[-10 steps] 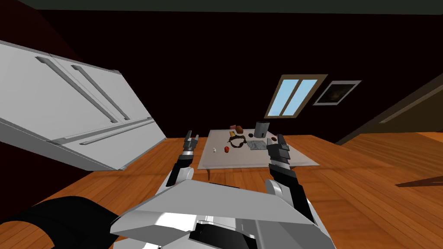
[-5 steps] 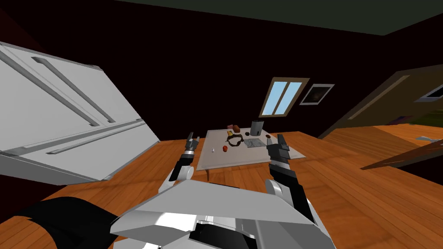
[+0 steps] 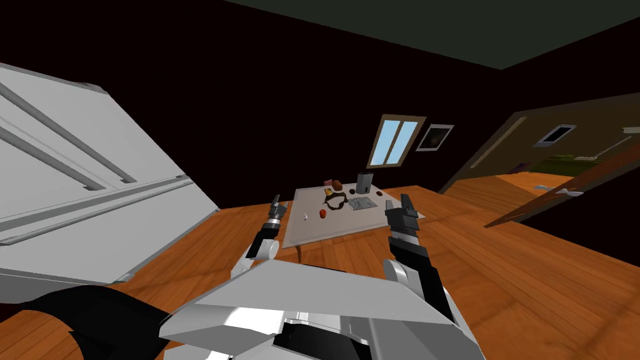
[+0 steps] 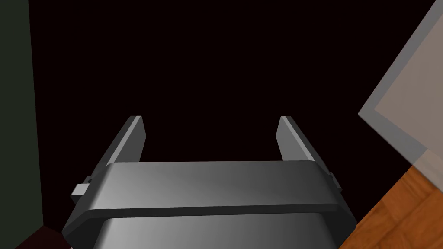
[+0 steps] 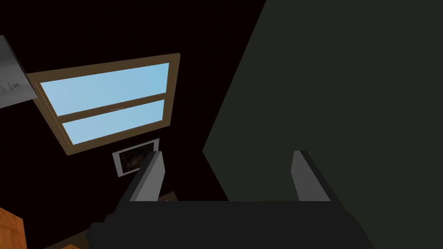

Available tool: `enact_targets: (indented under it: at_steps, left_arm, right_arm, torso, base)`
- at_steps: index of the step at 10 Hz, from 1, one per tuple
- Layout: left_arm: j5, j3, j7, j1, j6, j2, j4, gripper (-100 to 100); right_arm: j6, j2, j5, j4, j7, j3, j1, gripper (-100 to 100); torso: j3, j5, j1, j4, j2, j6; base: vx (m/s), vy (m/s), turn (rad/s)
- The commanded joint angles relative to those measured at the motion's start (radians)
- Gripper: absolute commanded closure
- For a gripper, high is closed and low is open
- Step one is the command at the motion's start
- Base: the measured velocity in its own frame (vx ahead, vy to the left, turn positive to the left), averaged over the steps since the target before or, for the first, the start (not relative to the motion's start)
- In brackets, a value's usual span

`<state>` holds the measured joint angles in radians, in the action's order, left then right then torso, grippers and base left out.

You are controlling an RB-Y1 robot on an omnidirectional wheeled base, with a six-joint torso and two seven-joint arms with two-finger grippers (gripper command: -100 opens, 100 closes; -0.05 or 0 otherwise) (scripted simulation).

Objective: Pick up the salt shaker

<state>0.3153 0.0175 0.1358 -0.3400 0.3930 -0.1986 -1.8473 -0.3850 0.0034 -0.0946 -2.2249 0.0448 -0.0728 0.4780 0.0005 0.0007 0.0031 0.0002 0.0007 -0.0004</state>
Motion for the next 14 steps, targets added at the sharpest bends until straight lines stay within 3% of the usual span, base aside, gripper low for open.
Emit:
enact_targets:
  at_steps: [1, 2, 6, 7, 8, 10, 11, 12, 13, 14]
  left_arm:
    - [0.041, 0.008, 0.014, 0.026, -0.019, -0.017, 0.050, -100]
    - [0.041, 0.008, 0.014, 0.026, -0.019, -0.017, 0.073, -100]
    - [0.157, 0.032, 0.055, 0.098, -0.068, -0.060, 0.228, -100]
    - [0.158, 0.032, 0.055, 0.098, -0.068, -0.060, 0.260, -100]
    - [0.199, 0.040, 0.069, 0.124, -0.085, -0.073, 0.296, -100]
    - [0.199, 0.040, 0.069, 0.124, -0.085, -0.073, 0.330, -100]
    - [0.240, 0.049, 0.083, 0.149, -0.103, -0.085, 0.363, -100]
    - [0.240, 0.049, 0.083, 0.149, -0.103, -0.085, 0.393, -100]
    - [0.281, 0.057, 0.097, 0.175, -0.121, -0.096, 0.420, -100]
    - [0.281, 0.057, 0.097, 0.175, -0.121, -0.096, 0.447, -100]
  right_arm:
    - [0.000, 0.000, 0.000, 0.000, 0.000, 0.000, 0.000, 0]
    - [0.000, 0.000, 0.000, 0.000, 0.000, 0.000, 0.000, 0]
    - [0.000, 0.000, 0.000, 0.000, 0.000, 0.000, 0.000, 0]
    - [0.000, 0.000, 0.000, 0.000, 0.000, 0.000, 0.000, 0]
    - [0.000, 0.000, 0.000, 0.000, 0.000, 0.000, 0.000, 0]
    - [0.000, 0.000, 0.000, 0.000, 0.000, 0.000, 0.000, 0]
    - [0.000, 0.000, 0.000, 0.000, 0.000, 0.000, 0.000, 0]
    - [0.000, 0.000, 0.000, 0.000, 0.000, 0.000, 0.000, 0]
    - [0.000, 0.000, 0.000, 0.000, 0.000, 0.000, 0.000, 0]
    - [0.000, 0.000, 0.000, 0.000, 0.000, 0.000, 0.000, 0]
  torso:
    - [0.000, 0.000, 0.000, 0.000, 0.000, 0.000]
    - [0.000, 0.000, 0.001, 0.000, 0.000, 0.001]
    - [0.001, 0.000, 0.001, 0.000, 0.001, -0.001]
    - [0.000, 0.000, 0.001, 0.000, 0.000, 0.000]
    - [0.000, 0.000, 0.000, 0.000, 0.000, 0.000]
    - [0.000, 0.000, 0.000, 0.000, 0.000, 0.000]
    - [-0.001, 0.000, -0.001, 0.000, -0.001, -0.001]
    - [-0.001, 0.000, -0.001, 0.000, -0.001, 0.000]
    - [0.000, 0.000, 0.000, 0.000, -0.001, -0.001]
    - [0.000, 0.000, 0.000, 0.000, 0.000, 0.000]
  base:
    - [-0.028, 0.044, -0.244]
    - [-0.028, 0.038, -0.125]
    - [-0.045, 0.042, -0.233]
    - [-0.027, 0.034, -0.156]
    - [-0.030, 0.026, -0.228]
    - [-0.022, 0.022, -0.074]
    - [-0.022, 0.015, -0.250]
    - [-0.024, 0.028, -0.151]
    - [-0.038, 0.034, -0.244]
    - [-0.032, 0.028, -0.138]
